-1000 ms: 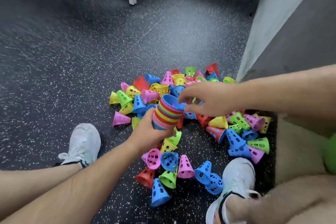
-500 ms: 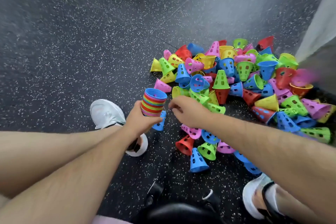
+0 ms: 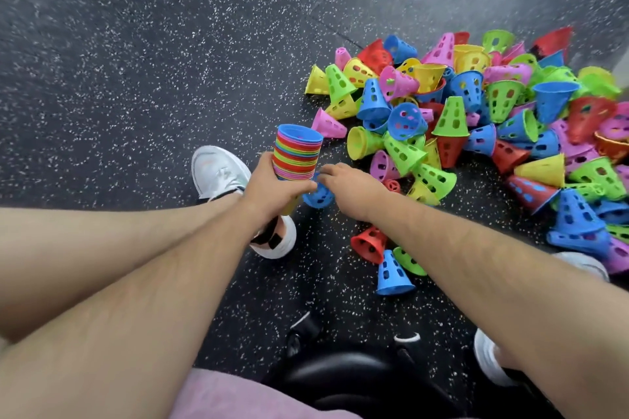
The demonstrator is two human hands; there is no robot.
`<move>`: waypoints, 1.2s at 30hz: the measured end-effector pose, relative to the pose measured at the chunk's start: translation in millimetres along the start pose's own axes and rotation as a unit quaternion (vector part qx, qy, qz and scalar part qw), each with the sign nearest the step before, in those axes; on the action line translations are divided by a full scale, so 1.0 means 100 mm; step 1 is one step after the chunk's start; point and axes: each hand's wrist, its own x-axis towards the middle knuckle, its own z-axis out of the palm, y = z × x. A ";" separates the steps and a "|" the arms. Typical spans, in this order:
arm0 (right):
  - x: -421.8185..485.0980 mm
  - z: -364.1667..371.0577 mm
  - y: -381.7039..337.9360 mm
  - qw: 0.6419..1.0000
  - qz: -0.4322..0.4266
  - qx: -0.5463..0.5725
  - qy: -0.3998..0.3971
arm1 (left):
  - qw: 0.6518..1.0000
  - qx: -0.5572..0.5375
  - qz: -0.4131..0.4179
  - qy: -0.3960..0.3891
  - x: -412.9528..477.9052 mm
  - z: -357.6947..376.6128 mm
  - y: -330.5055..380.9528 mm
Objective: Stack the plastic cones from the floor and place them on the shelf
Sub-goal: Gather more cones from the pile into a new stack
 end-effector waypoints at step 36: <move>-1.18 -0.23 0.32 0.925 0.186 0.266 0.196 | 0.996 0.033 0.035 -0.071 -0.29 0.94 -0.12</move>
